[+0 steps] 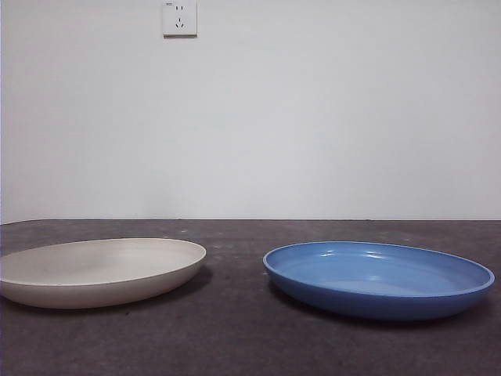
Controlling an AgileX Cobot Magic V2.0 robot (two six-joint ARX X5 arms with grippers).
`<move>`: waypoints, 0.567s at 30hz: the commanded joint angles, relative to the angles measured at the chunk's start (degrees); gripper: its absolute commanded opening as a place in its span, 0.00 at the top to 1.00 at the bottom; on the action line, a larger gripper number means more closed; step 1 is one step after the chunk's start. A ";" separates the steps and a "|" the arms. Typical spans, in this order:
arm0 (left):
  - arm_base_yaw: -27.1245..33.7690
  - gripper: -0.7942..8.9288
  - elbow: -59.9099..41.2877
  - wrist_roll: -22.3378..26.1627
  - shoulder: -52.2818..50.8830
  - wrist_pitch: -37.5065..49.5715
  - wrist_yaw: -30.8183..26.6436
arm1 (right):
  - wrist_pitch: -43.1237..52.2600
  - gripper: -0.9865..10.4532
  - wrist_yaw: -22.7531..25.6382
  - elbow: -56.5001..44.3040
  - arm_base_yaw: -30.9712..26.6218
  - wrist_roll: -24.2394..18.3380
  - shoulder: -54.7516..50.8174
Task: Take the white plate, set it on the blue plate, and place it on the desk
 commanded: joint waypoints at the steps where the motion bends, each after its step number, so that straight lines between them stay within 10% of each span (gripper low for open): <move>1: -1.16 0.90 2.73 1.46 2.54 -1.68 1.53 | -2.21 0.91 -1.51 2.14 0.22 -3.34 1.07; 13: -4.57 0.88 3.23 2.73 7.69 -5.22 4.00 | -3.32 0.91 -3.54 2.51 0.22 -4.26 1.38; 17: -5.05 0.71 3.23 4.37 7.69 -5.49 4.00 | -3.89 0.85 -3.54 2.51 0.22 -5.16 1.42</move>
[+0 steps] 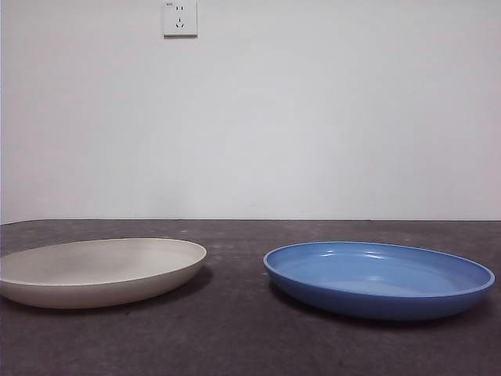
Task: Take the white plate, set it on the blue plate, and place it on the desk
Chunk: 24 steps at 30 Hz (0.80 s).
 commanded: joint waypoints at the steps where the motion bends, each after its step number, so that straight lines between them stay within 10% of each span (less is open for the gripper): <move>1: -0.61 0.63 0.92 1.95 0.28 0.35 0.31 | 0.13 0.80 -0.07 0.98 0.09 -1.25 0.44; 7: -1.31 0.33 0.92 1.97 0.28 0.39 0.24 | 0.20 0.40 0.44 0.98 0.09 -1.22 0.44; 24: 1.60 0.34 2.54 0.83 2.95 -9.42 0.24 | 0.39 0.39 -2.58 0.98 0.09 -0.07 0.42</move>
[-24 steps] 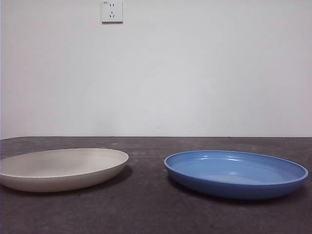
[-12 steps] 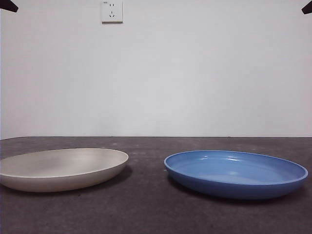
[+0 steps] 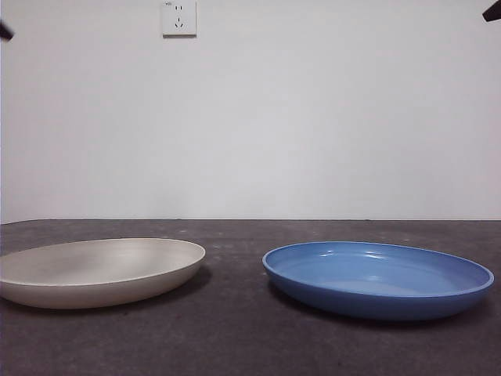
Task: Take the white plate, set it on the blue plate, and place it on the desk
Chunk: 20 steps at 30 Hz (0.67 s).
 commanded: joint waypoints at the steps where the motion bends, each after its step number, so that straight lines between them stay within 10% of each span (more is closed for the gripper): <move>1: 1.95 0.34 2.69 -0.35 2.95 -3.04 0.28 | 0.48 0.39 -1.97 0.98 0.09 0.24 0.44; 20: 8.87 0.34 6.56 4.00 34.16 -9.73 4.24 | 0.09 0.39 -3.15 0.98 0.09 1.05 0.44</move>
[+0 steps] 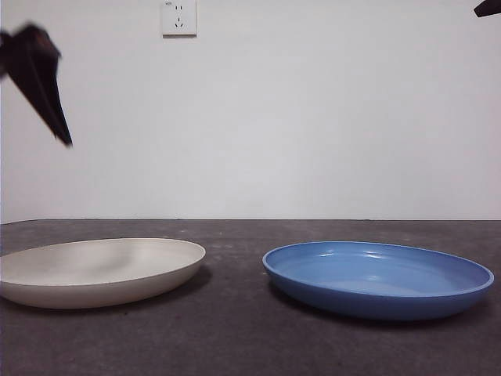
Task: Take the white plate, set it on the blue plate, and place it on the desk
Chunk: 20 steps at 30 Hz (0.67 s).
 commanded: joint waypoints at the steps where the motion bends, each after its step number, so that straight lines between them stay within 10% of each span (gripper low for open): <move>1: 0.20 0.34 1.40 1.53 3.93 1.88 0.04 | 0.31 0.39 -0.22 0.98 0.09 0.59 0.44; 20: 1.64 0.34 1.40 1.49 16.57 8.09 -2.27 | -0.13 0.39 -0.17 0.98 0.09 0.59 0.44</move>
